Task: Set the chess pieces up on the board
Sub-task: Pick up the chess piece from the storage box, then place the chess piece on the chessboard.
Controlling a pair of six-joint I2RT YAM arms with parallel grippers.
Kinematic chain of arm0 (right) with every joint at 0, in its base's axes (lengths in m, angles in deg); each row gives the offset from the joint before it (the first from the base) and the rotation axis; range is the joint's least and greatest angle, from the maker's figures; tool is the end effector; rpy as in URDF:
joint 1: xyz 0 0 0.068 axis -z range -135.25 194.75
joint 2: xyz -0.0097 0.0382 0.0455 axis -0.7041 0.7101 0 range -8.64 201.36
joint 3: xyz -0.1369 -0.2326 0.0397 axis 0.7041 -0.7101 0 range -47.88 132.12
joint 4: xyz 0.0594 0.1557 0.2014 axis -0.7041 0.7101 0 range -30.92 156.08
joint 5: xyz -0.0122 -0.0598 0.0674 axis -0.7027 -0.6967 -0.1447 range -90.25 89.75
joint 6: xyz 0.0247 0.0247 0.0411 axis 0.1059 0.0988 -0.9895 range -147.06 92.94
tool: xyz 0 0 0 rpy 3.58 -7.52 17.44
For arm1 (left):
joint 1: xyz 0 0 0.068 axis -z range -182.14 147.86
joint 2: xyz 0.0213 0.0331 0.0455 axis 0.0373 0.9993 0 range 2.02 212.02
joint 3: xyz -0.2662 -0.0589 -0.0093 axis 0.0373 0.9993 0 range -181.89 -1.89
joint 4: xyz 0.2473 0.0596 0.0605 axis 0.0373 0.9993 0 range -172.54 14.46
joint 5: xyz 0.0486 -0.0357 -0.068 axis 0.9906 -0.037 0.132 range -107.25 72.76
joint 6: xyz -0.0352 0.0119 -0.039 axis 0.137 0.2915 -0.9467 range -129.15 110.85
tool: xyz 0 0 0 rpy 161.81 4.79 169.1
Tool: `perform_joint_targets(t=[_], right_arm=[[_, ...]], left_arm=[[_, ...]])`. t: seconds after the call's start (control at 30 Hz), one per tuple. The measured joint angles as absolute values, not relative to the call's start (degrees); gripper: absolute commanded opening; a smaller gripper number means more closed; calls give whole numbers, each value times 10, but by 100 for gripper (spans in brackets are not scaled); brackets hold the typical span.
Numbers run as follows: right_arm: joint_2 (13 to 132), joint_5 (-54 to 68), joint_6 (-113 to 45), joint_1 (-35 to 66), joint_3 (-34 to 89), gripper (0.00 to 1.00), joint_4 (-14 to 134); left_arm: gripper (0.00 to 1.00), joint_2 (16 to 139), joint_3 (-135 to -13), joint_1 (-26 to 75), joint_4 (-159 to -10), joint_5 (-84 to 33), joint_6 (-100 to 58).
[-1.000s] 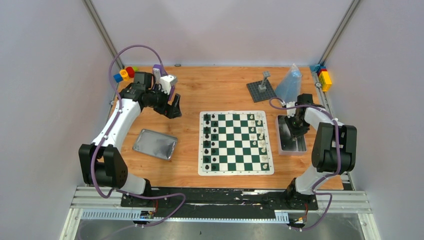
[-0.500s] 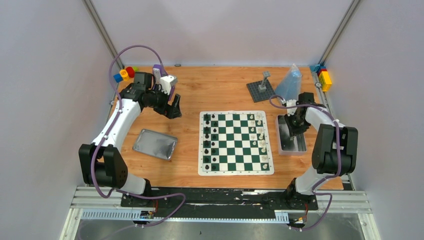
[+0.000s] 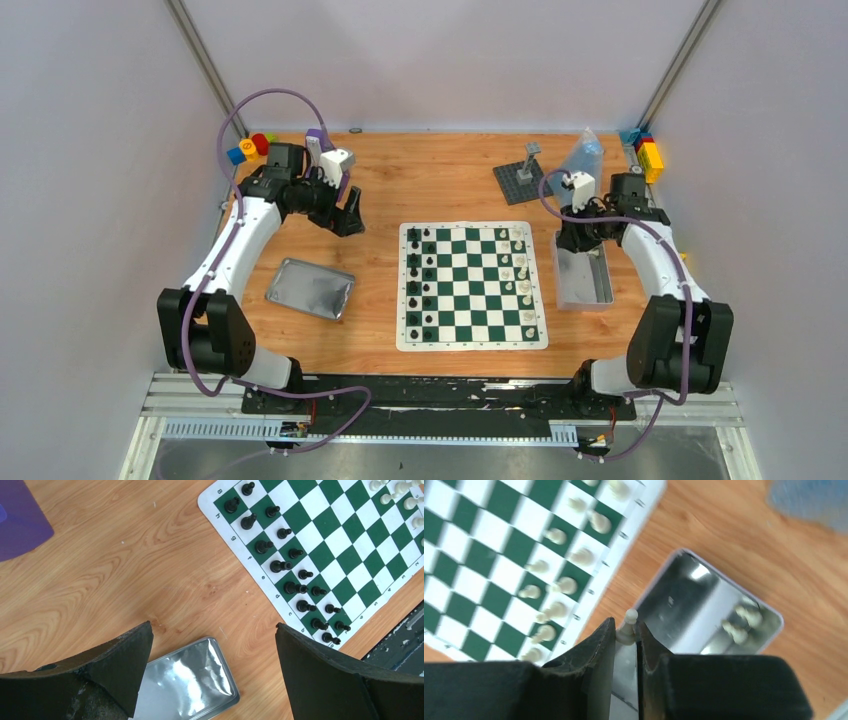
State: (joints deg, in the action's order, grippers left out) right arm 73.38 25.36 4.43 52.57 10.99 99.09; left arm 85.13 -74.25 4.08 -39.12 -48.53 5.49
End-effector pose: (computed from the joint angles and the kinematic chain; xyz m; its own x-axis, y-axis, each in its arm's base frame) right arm 0.2796 -0.0228 0.2390 -0.7168 -0.3771 -0.5865 -0.5222 0.8478 0.0931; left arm 0.2977 -0.0510 0.3041 -0.6802 0.2914 -0.6726 0.5856 0.7679 -0.2595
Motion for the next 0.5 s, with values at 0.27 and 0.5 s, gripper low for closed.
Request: perform_joint_targets(t=[0.27,0.5], right_arm=[[673,409,69,406,65,0,890],[662,460,71,289,-88,2,707]], left_arm=[[100,851,-758,41,-394,-503,61],[100,851,-758,41,-395,-505,80]])
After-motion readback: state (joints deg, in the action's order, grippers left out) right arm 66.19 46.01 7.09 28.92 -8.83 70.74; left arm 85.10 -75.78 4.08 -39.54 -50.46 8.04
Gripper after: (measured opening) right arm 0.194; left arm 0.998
